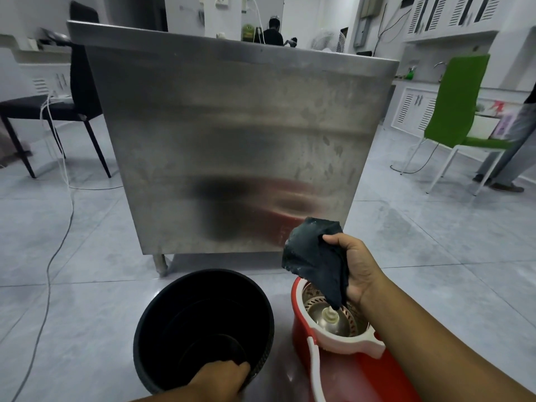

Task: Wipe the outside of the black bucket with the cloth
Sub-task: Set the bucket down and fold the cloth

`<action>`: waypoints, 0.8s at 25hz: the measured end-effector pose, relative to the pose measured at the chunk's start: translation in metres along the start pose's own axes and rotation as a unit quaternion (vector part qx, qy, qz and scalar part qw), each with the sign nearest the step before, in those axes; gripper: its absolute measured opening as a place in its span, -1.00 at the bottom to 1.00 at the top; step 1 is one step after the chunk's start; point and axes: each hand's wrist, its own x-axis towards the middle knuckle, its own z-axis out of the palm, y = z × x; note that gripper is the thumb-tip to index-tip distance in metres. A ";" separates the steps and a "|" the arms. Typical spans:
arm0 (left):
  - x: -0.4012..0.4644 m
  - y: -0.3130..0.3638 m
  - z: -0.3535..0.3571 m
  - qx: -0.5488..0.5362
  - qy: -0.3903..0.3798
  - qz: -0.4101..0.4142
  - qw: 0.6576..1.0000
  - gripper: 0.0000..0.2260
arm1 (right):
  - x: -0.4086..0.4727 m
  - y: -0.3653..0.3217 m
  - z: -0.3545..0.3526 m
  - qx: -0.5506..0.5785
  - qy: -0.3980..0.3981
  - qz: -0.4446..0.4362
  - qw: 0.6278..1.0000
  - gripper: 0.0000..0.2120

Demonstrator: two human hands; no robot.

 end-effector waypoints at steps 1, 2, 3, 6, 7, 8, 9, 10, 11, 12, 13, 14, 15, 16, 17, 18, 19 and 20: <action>-0.003 0.004 -0.006 0.000 -0.004 0.009 1.000 -0.51 | -0.001 0.000 0.000 -0.002 -0.008 -0.001 1.000 -0.66; -0.009 0.008 -0.015 -0.019 0.024 0.023 0.999 -0.50 | -0.002 0.001 0.001 -0.004 -0.015 -0.003 1.000 -0.67; -0.017 0.013 -0.030 -0.061 0.094 0.038 0.993 -0.52 | -0.003 0.002 0.001 -0.006 -0.021 -0.008 1.000 -0.68; -0.048 0.026 -0.084 -0.299 0.393 0.104 0.863 -0.75 | -0.005 0.007 0.007 0.003 -0.031 -0.022 0.999 -0.64; -0.057 0.029 -0.104 -0.396 0.435 0.129 0.798 -0.79 | -0.007 0.009 0.012 -0.004 -0.032 -0.030 0.999 -0.63; -0.066 0.031 -0.121 -0.495 0.431 0.157 0.738 -0.79 | -0.008 0.013 0.018 -0.031 -0.028 -0.043 0.998 -0.64; -0.075 0.035 -0.137 -0.585 0.387 0.191 0.687 -0.73 | -0.011 0.018 0.026 -0.085 -0.027 -0.065 0.994 -0.69; -0.080 0.038 -0.146 -0.659 0.327 0.217 0.641 -0.64 | -0.015 0.025 0.034 -0.157 -0.035 -0.103 0.982 -0.77; -0.083 0.041 -0.151 -0.709 0.280 0.230 0.605 -0.59 | -0.019 0.032 0.041 -0.227 -0.054 -0.150 0.961 -0.86; -0.086 0.043 -0.154 -0.741 0.256 0.231 0.577 -0.60 | -0.023 0.040 0.047 -0.283 -0.076 -0.195 0.936 -0.92; -0.087 0.043 -0.155 -0.756 0.256 0.221 0.561 -0.67 | -0.026 0.045 0.053 -0.321 -0.095 -0.227 0.915 -0.88; -0.087 0.041 -0.155 -0.759 0.270 0.203 0.557 -0.74 | -0.029 0.048 0.056 -0.337 -0.106 -0.248 0.902 -0.84; -0.087 0.037 -0.156 -0.757 0.287 0.187 0.557 -0.81 | -0.031 0.048 0.057 -0.343 -0.111 -0.255 0.897 -0.82; -0.087 0.031 -0.157 -0.753 0.297 0.177 0.560 -0.87 | -0.033 0.044 0.057 -0.333 -0.119 -0.249 0.902 -0.82; -0.088 0.025 -0.159 -0.750 0.299 0.174 0.564 -0.92 | -0.033 0.039 0.056 -0.318 -0.127 -0.228 0.911 -0.82; -0.090 0.019 -0.162 -0.746 0.296 0.172 0.571 -0.96 | -0.032 0.033 0.052 -0.296 -0.135 -0.201 0.924 -0.83; -0.093 0.013 -0.165 -0.743 0.292 0.166 0.578 -0.96 | -0.030 0.027 0.048 -0.272 -0.139 -0.175 0.936 -0.86; -0.097 0.007 -0.168 -0.738 0.292 0.156 0.588 -0.92 | -0.027 0.021 0.043 -0.247 -0.138 -0.151 0.947 -0.90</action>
